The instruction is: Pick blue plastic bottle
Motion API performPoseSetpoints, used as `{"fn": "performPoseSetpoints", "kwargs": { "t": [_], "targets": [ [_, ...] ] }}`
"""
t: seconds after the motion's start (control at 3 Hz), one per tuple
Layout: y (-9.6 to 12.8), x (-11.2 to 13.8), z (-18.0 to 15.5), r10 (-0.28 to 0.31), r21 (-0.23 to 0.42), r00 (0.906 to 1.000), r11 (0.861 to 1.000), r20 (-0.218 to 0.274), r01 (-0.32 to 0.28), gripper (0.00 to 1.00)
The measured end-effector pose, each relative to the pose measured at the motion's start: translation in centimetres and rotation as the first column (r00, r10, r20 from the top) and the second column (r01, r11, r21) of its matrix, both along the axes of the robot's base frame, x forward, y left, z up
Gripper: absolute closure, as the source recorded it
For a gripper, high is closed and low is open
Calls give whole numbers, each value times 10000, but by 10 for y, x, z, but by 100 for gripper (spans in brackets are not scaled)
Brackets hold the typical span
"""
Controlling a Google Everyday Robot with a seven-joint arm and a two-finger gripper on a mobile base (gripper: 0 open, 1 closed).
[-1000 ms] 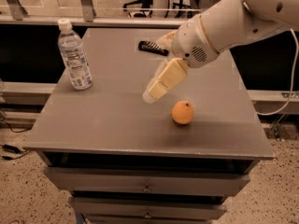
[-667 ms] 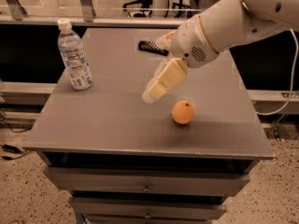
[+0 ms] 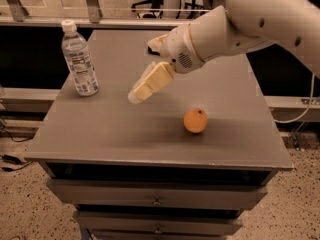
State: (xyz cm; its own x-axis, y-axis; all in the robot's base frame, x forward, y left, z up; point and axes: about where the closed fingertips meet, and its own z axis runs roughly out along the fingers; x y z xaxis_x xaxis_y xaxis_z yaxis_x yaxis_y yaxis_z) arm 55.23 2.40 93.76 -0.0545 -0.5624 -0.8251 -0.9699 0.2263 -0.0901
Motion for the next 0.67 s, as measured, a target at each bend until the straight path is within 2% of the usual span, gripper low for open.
{"fn": "performPoseSetpoints", "kwargs": {
  "t": [0.33,0.67],
  "targets": [
    [51,41,-7,-133,1395,9995,9902,286,91,0],
    [78,61,-8,-220,2259,9983,9741,542,92,0]
  ]
}}
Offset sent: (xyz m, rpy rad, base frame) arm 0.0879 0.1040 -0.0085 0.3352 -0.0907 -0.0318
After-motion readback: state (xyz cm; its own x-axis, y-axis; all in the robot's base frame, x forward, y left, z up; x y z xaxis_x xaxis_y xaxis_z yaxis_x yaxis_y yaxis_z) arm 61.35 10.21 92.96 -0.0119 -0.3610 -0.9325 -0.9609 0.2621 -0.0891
